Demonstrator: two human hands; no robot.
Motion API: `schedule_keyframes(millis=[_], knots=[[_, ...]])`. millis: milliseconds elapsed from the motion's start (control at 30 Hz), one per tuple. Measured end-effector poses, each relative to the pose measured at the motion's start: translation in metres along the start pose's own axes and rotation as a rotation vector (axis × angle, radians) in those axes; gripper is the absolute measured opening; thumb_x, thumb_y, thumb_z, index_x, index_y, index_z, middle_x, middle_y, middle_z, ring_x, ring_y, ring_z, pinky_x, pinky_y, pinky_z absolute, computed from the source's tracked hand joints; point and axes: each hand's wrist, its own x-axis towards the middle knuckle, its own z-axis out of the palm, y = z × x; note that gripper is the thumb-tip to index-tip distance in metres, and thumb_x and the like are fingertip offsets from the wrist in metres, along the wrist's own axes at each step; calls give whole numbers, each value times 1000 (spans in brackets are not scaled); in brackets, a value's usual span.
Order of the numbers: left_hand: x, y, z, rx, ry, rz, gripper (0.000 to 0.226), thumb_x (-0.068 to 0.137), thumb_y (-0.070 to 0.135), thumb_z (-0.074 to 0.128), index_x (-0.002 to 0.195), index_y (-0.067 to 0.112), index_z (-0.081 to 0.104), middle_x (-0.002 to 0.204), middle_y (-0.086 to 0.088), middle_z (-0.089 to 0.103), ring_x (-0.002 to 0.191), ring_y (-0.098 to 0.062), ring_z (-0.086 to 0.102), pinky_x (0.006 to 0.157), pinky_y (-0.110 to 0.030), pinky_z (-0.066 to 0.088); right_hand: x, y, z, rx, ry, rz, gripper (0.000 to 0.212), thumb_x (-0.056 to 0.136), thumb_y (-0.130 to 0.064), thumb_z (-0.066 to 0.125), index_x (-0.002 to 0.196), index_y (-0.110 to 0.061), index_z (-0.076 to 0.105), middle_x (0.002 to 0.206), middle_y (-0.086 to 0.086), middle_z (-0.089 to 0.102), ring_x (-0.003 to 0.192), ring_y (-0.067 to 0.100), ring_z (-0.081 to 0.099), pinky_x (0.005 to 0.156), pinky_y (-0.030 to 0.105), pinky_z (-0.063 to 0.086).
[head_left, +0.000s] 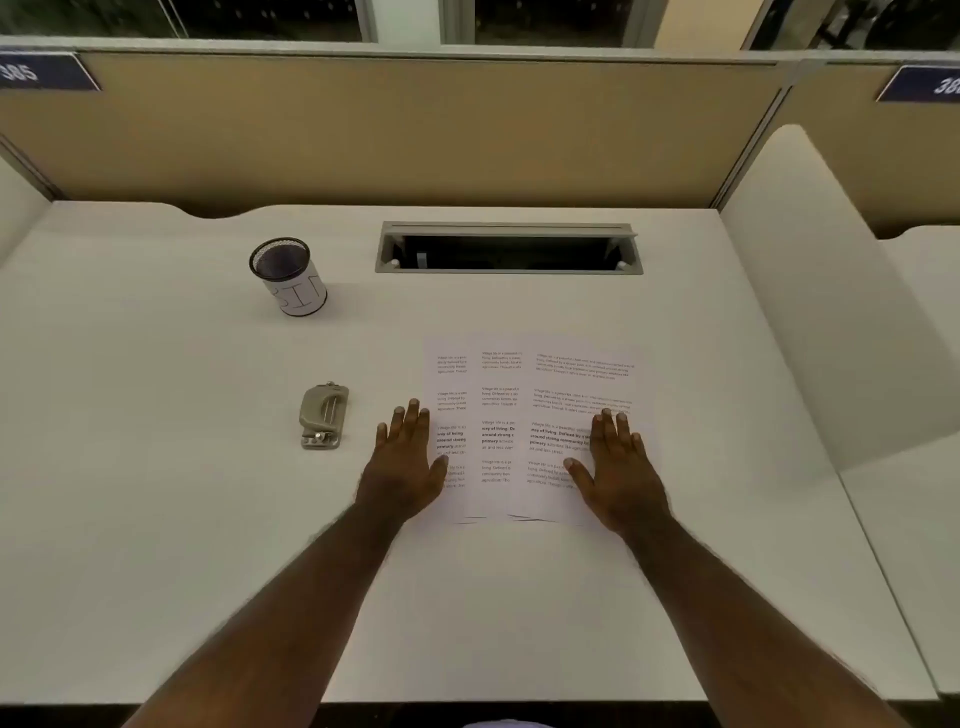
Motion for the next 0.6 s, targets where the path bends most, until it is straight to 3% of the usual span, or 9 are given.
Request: schedule_keyframes(millis=[133, 200, 367, 600], knots=[[-7, 1, 7, 1, 40, -169, 82, 89, 53, 42, 151, 7, 14, 161, -11, 13, 148, -26, 13, 120, -46, 7, -8, 0, 5, 14, -48, 228, 86, 91, -66, 26, 154, -15, -2, 163, 8, -7, 147, 42, -4, 114, 61, 8], [-6, 6, 9, 59, 100, -203, 87, 84, 60, 48, 149, 8, 23, 157, -10, 26, 143, -27, 27, 115, -49, 18, -8, 0, 5, 52, -72, 305, 90, 88, -68, 32, 153, -18, -6, 163, 8, -12, 146, 45, -5, 113, 66, 8], [1, 18, 6, 181, 123, -280, 102, 67, 80, 51, 140, 10, 37, 139, -9, 42, 122, -29, 44, 92, -42, 37, -4, 1, 5, 98, -92, 362, 99, 84, -73, 38, 153, -19, -9, 162, 9, -13, 147, 44, -4, 112, 66, 8], [7, 30, 5, 171, 105, -333, 92, 63, 74, 63, 126, 9, 46, 123, -12, 48, 110, -29, 48, 82, -39, 43, -3, 3, 6, 127, -82, 362, 102, 83, -72, 41, 153, -16, -7, 162, 11, -11, 148, 40, -4, 114, 63, 8]])
